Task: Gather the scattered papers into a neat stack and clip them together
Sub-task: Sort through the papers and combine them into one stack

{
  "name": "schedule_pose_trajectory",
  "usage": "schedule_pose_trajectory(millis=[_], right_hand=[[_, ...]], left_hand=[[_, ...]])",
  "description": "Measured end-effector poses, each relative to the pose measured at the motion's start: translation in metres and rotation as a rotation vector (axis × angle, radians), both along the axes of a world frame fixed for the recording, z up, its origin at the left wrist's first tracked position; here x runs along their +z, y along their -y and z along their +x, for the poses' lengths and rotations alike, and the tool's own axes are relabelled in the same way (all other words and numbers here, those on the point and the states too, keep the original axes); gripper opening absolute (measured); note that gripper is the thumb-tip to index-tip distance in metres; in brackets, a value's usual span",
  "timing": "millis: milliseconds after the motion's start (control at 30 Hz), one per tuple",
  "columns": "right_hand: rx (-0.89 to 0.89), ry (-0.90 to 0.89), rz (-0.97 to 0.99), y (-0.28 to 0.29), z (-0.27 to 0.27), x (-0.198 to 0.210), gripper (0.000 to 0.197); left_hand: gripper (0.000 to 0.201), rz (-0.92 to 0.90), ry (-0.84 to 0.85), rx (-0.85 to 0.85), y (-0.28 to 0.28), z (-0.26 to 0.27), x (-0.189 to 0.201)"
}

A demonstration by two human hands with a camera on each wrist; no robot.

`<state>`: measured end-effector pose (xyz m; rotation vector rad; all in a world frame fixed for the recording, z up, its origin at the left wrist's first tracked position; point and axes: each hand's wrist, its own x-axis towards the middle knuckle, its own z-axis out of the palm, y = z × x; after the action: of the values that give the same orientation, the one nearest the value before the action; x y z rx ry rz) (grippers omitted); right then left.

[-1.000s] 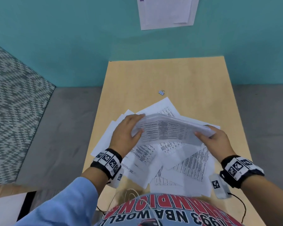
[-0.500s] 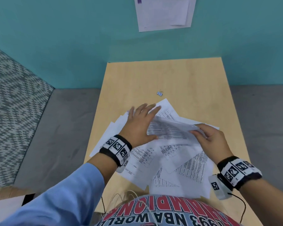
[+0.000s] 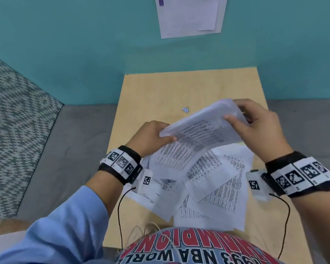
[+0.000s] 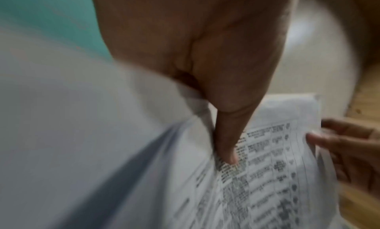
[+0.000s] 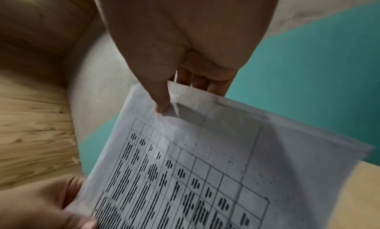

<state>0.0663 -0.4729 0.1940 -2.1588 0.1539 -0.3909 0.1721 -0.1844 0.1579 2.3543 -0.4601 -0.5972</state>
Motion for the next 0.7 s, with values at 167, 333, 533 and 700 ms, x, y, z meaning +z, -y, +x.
schedule_pose_trajectory(millis=[167, 333, 533, 700], right_hand=[[-0.219, -0.251, 0.288, 0.011, 0.016, -0.029, 0.084], [0.123, -0.571, 0.879, -0.036, 0.016, -0.044, 0.054], [0.115, -0.532, 0.796, -0.080, 0.032, -0.074, 0.020], [-0.021, -0.835, 0.219, -0.045, 0.037, -0.150, 0.047]], left_hand=[[0.007, -0.297, -0.146, 0.145, -0.028, -0.004, 0.009], [0.048, -0.678, -0.471, 0.392, -0.044, -0.023, -0.004], [0.051, -0.508, -0.632, 0.532, -0.055, -0.039, -0.030], [0.034, -0.124, -0.285, 0.602, -0.101, -0.029, -0.065]])
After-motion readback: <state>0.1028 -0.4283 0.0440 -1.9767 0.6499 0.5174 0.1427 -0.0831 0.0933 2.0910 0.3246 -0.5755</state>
